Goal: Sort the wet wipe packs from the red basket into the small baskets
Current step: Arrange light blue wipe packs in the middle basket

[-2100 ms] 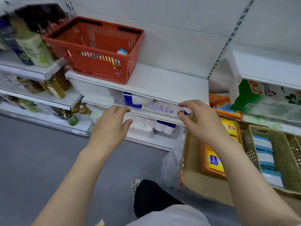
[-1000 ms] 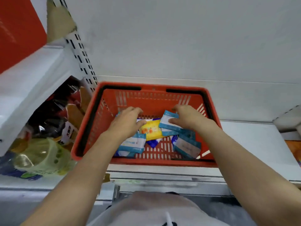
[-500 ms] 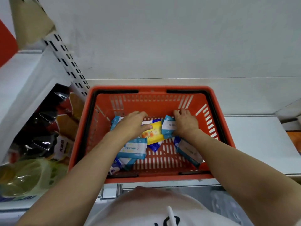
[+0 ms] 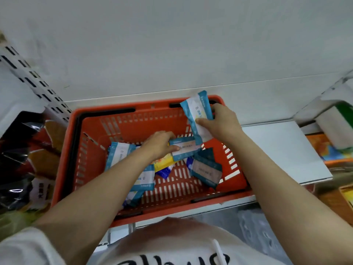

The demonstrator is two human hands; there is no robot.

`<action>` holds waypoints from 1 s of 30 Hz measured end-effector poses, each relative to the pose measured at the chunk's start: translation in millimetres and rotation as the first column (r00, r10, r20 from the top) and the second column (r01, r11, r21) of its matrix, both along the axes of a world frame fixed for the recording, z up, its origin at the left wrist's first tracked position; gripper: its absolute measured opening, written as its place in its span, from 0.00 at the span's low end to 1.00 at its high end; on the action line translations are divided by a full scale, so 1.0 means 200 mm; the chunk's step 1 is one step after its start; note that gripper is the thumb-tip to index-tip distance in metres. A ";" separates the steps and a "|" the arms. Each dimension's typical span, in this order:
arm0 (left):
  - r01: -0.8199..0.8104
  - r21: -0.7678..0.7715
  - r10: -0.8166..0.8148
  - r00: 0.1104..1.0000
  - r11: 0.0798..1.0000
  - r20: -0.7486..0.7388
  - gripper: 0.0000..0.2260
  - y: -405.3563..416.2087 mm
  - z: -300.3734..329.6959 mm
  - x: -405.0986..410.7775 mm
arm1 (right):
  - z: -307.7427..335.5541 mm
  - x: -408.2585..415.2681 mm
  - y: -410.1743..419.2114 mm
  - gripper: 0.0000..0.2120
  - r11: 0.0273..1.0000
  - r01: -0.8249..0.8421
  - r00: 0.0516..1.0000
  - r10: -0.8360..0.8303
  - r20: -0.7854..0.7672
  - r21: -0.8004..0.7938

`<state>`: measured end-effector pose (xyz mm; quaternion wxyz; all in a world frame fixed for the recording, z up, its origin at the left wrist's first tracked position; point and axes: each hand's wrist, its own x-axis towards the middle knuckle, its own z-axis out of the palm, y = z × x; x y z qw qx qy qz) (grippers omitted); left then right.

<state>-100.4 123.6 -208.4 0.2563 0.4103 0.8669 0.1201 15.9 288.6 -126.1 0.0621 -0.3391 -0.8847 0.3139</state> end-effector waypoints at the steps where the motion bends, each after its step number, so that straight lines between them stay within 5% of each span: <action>1: 0.005 0.014 -0.006 1.000 1.000 0.012 0.26 0.04 -0.03 0.01 | 0.04 0.05 0.00 0.18 0.998 0.023 0.998 -0.026 -0.053 -0.055; 4: 0.011 0.027 -0.010 1.000 1.000 -0.028 0.29 0.12 -0.13 0.06 | 0.10 0.19 -0.05 0.18 0.975 0.081 0.986 -0.109 -0.126 -0.207; 9: 0.011 0.080 0.014 0.954 0.997 -0.300 0.23 0.10 -0.23 0.07 | 0.12 0.32 -0.10 0.16 0.935 0.168 0.967 -0.217 -0.130 -0.311; 15: -0.049 0.186 0.089 0.974 0.981 -0.210 0.20 0.09 -0.19 0.01 | 0.08 0.36 -0.17 0.17 0.900 0.235 0.942 -0.304 -0.142 -0.367; 22: -0.064 0.314 0.103 0.989 0.947 -0.110 0.06 0.02 -0.12 -0.06 | 0.02 0.36 -0.30 0.16 0.834 0.268 0.903 -0.392 -0.175 -0.482; 26: -0.185 0.338 0.141 0.978 0.923 0.152 0.09 -0.02 -0.06 -0.05 | 0.00 0.40 -0.36 0.16 0.826 0.260 0.886 -0.410 -0.217 -0.501; 30: -0.525 0.383 0.221 0.763 0.760 0.608 0.10 -0.05 0.14 0.02 | 0.01 0.48 -0.39 0.15 0.809 0.261 0.853 -0.449 -0.267 -0.527</action>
